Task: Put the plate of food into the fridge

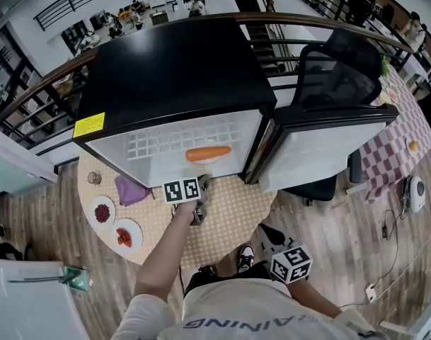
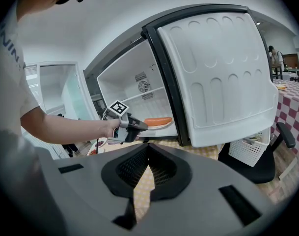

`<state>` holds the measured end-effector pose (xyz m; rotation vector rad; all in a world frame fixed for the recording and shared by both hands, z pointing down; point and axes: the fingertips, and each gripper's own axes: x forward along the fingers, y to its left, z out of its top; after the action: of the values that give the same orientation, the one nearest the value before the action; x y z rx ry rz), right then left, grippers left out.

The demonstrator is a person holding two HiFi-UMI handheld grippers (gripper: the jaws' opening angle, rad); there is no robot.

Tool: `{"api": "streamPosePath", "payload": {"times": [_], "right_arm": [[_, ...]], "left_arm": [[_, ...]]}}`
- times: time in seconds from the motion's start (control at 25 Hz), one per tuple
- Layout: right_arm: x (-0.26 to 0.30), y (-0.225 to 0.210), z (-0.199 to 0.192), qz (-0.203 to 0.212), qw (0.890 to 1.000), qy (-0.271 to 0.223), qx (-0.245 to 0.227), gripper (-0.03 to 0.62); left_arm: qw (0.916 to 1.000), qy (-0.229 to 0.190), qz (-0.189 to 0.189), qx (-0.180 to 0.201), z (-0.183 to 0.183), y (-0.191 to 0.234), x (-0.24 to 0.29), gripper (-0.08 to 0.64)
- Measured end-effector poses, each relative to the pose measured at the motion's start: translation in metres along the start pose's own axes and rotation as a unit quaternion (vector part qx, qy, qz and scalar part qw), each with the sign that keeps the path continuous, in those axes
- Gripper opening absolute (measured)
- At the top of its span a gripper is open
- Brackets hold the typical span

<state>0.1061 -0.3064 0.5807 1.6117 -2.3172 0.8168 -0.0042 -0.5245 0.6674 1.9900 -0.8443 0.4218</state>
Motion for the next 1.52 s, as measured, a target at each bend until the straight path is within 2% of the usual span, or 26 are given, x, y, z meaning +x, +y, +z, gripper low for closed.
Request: {"api": "streamPosePath", "payload": {"times": [0.24,0.48,0.6,0.72,0.88,1.04,1.52], "right_arm": [[0.009,0.014,0.008,0.025,1.0,-0.012,-0.006,0.02],[0.023,0.033,0.022,0.049,0.998,-0.029,-0.028,0.02],[0.028,0.041,0.031,0.062,0.997,-0.041,-0.038,0.02],[0.034,0.048,0.04,0.071,0.995,-0.049,-0.044,0.02],[0.039,0.056,0.051,0.083,0.993,-0.054,-0.059,0.02],[0.041,0.065,0.052,0.095,0.991,-0.047,-0.083,0.02],[0.035,0.062,0.055,0.08,0.992,-0.057,-0.082,0.02]], "left_arm": [[0.9983,-0.044,-0.028,0.026,-0.021,-0.029,-0.062,0.009],[0.9894,-0.114,-0.022,0.087,-0.033,-0.055,-0.137,0.009],[0.9798,-0.164,-0.03,0.111,-0.033,-0.074,-0.179,0.009],[0.9663,-0.207,-0.004,0.153,-0.032,-0.084,-0.215,0.009],[0.9467,-0.245,0.025,0.208,-0.033,-0.091,-0.248,0.009],[0.937,-0.279,0.018,0.21,-0.031,-0.1,-0.262,0.009],[0.9411,-0.267,-0.007,0.207,-0.028,-0.11,-0.245,0.009]]}}
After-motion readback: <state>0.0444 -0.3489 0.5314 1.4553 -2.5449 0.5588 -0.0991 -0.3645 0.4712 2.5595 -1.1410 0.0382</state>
